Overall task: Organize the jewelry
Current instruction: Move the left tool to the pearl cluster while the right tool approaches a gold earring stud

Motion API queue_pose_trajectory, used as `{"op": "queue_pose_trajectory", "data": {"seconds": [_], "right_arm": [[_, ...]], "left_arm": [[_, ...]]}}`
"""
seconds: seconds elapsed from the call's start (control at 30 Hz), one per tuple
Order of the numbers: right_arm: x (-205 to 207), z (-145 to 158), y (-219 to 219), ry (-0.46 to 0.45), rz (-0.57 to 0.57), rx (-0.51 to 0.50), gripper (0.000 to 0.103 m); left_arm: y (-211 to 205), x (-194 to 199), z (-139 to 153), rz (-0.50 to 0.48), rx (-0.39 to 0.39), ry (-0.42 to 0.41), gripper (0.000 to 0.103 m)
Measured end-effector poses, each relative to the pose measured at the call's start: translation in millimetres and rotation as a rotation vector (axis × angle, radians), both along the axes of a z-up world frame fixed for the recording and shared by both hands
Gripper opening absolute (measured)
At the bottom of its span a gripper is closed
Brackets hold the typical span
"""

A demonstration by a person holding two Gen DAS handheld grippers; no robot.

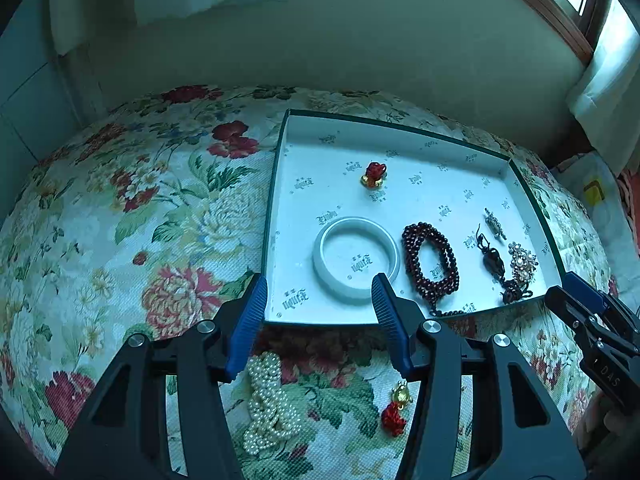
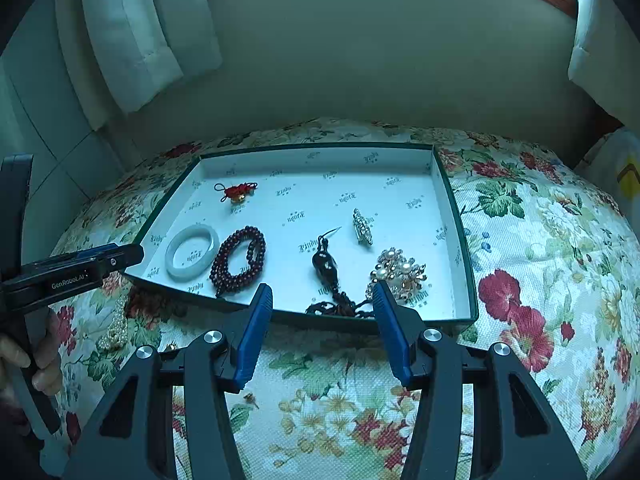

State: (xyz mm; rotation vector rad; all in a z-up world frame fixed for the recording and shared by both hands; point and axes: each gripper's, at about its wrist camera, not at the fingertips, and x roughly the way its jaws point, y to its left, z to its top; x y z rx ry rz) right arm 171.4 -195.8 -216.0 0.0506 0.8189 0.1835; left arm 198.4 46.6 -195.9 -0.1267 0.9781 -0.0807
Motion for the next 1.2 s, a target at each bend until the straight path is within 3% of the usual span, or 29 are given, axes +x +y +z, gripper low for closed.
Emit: {"op": "queue_pose_trajectory", "data": {"seconds": [0.37, 0.57, 0.7, 1.2], "right_arm": [[-28.4, -21.3, 15.6, 0.067, 0.053, -0.008, 0.051], [-35.3, -31.9, 29.5, 0.097, 0.104, -0.017, 0.035], [-37.1, -35.0, 37.7, 0.105, 0.133, -0.025, 0.03], [-34.3, -49.9, 51.7, 0.145, 0.17, -0.055, 0.02]], "left_arm": [[10.3, -34.4, -13.5, 0.022, -0.002, 0.044, 0.054], [9.1, -50.0, -15.3, 0.016, 0.003, 0.057, 0.054], [9.7, -58.6, -15.7, 0.015, 0.003, 0.063, 0.054], [19.9, -70.0, -24.0, 0.026, 0.003, 0.09, 0.054]]}}
